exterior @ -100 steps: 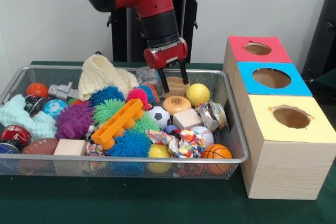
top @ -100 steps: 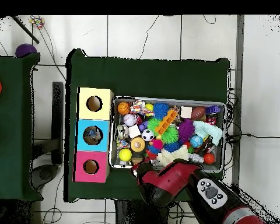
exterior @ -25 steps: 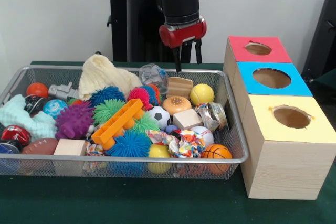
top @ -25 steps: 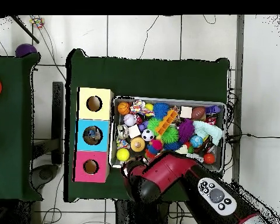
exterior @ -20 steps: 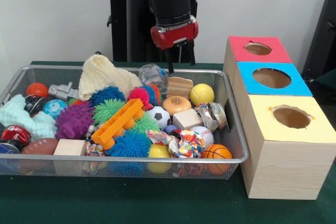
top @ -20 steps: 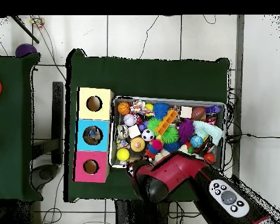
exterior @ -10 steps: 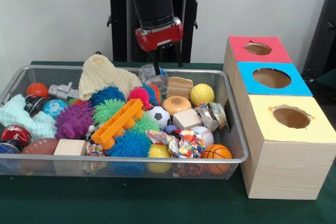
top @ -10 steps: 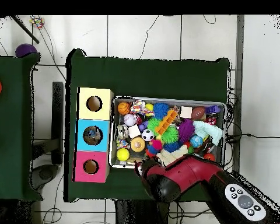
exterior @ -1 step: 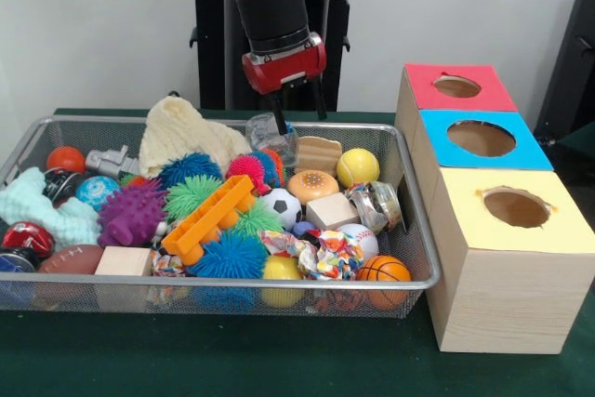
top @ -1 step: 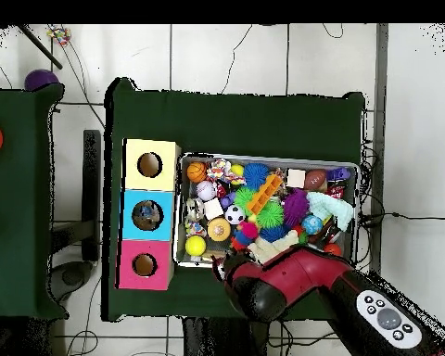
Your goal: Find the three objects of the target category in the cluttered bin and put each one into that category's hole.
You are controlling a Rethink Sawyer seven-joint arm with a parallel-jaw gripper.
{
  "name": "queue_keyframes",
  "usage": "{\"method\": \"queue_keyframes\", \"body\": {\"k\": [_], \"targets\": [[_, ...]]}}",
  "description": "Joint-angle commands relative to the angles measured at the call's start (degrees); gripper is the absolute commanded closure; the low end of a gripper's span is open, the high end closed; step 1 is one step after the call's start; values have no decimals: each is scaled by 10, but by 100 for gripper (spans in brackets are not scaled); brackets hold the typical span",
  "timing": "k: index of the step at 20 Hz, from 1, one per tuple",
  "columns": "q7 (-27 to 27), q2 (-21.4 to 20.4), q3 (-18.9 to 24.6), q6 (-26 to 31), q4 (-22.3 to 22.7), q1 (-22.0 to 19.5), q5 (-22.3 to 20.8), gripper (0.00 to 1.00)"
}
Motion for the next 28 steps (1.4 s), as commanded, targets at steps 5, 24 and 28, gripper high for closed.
{"method": "queue_keyframes", "body": {"k": [5, 24, 28], "targets": [[-173, 45, 39, 60, -66, -21, -39, 0], [-219, 73, 63, 77, -67, -82, -48, 0], [-216, 65, 59, 80, -66, -80, -51, 100]]}}
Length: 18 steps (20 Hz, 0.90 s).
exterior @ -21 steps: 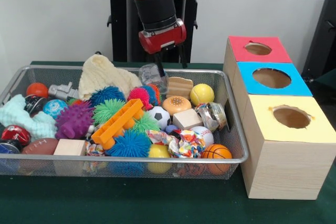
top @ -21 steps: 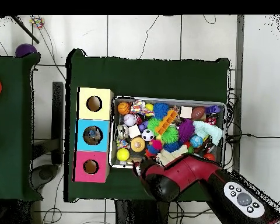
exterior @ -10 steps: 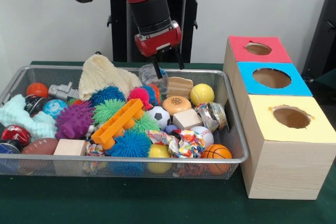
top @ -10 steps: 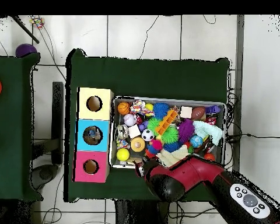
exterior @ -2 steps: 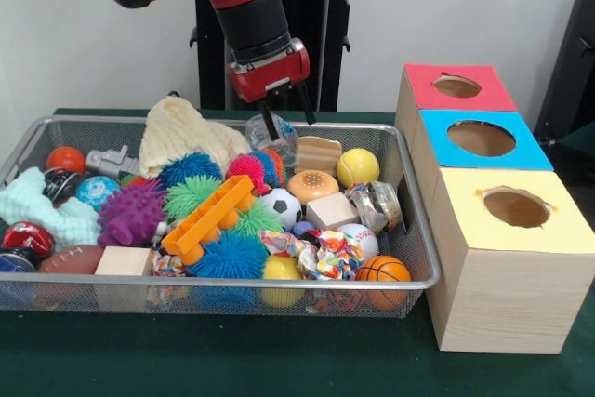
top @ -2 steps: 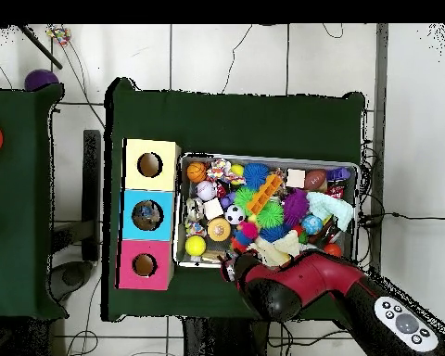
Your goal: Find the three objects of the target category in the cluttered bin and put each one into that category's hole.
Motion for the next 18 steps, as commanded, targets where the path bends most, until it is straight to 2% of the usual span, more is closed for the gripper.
{"method": "queue_keyframes", "body": {"k": [1, 7, 18], "targets": [[-185, 9, 24, 78, -66, -2, -30, 100], [-163, 12, 22, 67, -68, 9, -30, 100], [-164, 13, 25, 66, -69, 3, -27, 100]]}}
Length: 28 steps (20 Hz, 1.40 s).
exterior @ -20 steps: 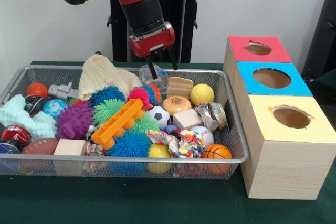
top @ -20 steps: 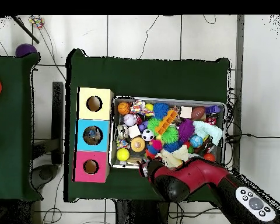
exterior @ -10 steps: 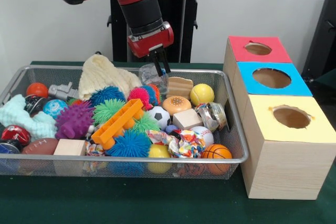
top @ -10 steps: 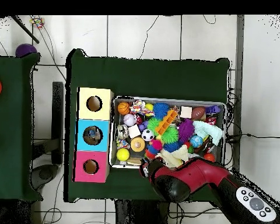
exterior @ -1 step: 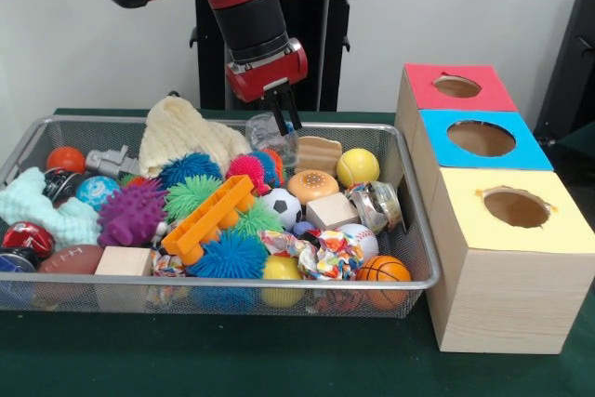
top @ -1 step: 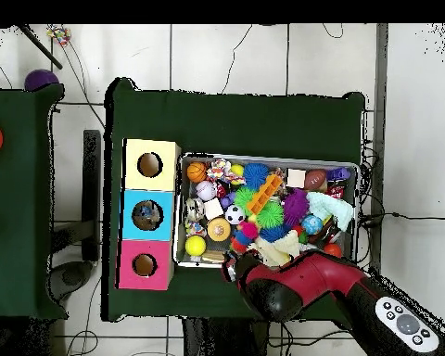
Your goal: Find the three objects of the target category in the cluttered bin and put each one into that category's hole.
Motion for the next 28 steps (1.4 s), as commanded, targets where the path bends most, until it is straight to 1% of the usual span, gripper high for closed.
{"method": "queue_keyframes", "body": {"k": [1, 9, 16, 17, 28], "targets": [[-161, 12, 25, 65, -68, 4, -25, 100], [-148, 12, 16, 54, -61, 6, -37, 100], [-147, 9, 16, 55, -61, 5, -35, 100], [-149, 9, 16, 58, -61, 5, -34, 0], [-142, 10, 14, 51, -60, 7, -38, 0]]}}
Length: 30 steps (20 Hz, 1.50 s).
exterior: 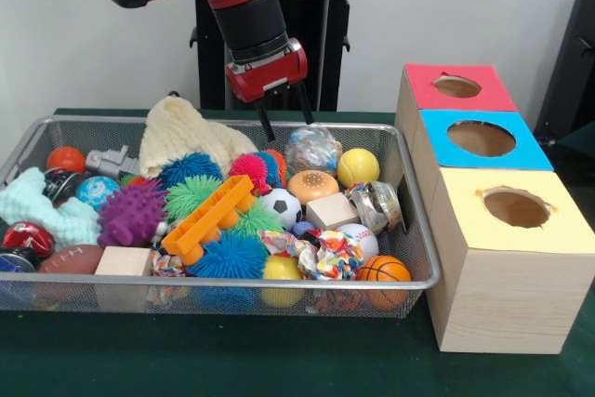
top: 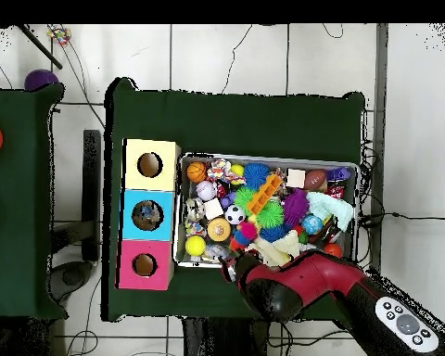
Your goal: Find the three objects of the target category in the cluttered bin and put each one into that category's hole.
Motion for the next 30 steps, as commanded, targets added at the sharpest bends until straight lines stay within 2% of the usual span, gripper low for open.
{"method": "queue_keyframes", "body": {"k": [1, 5, 6, 13, 18, 20, 22, 23, 26, 30], "targets": [[-141, 10, 14, 50, -60, 7, -37, 0], [-138, 8, 12, 47, -59, 9, -40, 0], [-138, 8, 12, 49, -59, 9, -39, 100], [-127, 2, 9, 45, -56, 16, -41, 100], [-25, -39, -34, 14, -51, 73, -58, 100], [0, -49, -51, 8, -60, 87, -58, 100], [4, -52, -60, 9, -69, 88, -52, 100], [5, -54, -64, 10, -73, 88, -48, 0], [-33, -43, -53, 33, -89, 68, -22, 0], [-53, -30, -45, 44, -106, 54, -9, 0]]}}
